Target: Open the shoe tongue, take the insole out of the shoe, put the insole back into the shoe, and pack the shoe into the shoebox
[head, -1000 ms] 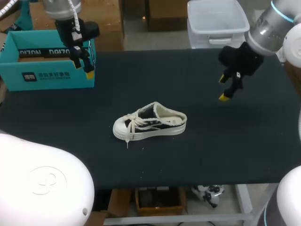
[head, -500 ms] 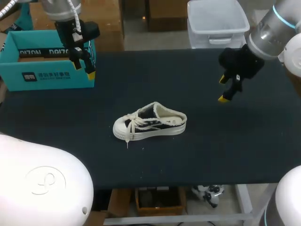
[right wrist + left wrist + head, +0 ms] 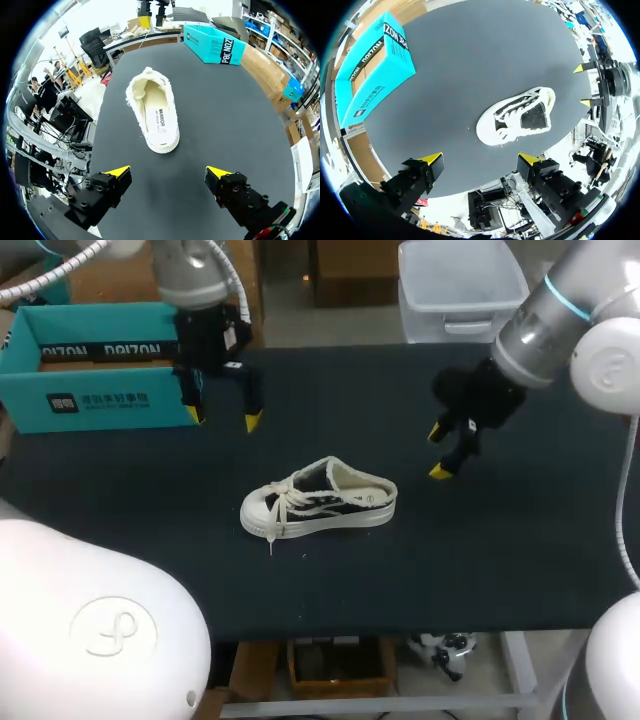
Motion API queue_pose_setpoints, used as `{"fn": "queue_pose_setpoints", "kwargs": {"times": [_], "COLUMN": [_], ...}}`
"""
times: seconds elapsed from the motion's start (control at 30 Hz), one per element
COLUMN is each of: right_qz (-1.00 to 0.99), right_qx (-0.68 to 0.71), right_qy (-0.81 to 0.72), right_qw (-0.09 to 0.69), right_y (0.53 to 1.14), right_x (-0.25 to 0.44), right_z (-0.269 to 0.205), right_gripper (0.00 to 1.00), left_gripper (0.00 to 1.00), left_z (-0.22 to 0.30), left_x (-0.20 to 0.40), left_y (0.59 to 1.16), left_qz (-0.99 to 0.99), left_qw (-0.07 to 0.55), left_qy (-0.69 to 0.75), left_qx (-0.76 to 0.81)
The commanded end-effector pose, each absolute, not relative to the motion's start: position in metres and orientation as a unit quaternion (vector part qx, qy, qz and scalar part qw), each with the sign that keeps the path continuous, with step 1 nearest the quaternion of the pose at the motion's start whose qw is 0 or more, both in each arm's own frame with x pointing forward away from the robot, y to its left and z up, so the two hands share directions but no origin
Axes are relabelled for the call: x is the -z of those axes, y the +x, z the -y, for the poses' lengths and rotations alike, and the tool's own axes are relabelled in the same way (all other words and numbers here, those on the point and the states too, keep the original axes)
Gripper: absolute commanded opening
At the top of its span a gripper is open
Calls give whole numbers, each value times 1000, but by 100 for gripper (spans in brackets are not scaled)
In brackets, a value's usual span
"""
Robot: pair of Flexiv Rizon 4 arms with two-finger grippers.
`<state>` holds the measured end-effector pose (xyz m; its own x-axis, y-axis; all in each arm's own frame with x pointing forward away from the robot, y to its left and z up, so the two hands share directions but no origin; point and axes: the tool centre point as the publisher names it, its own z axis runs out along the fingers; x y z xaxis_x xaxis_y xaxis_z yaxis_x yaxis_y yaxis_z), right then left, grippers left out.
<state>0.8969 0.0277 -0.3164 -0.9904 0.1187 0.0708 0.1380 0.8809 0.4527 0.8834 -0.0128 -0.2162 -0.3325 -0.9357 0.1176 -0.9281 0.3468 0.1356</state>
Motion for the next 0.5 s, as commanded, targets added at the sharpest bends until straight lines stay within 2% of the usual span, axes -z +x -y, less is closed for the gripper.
{"fn": "queue_pose_setpoints", "kwargs": {"times": [0.03,0.5], "right_qz": [962,950], "right_qx": [262,309], "right_qy": [-76,-35], "right_qw": [18,27], "right_y": [893,904], "right_x": [336,368], "right_z": [-27,-61], "right_gripper": [100,100], "left_gripper": [100,100], "left_z": [22,40], "left_x": [222,232], "left_y": [878,861], "left_qz": [808,807], "left_qw": [86,98], "left_qy": [582,581], "left_qx": [22,28]}}
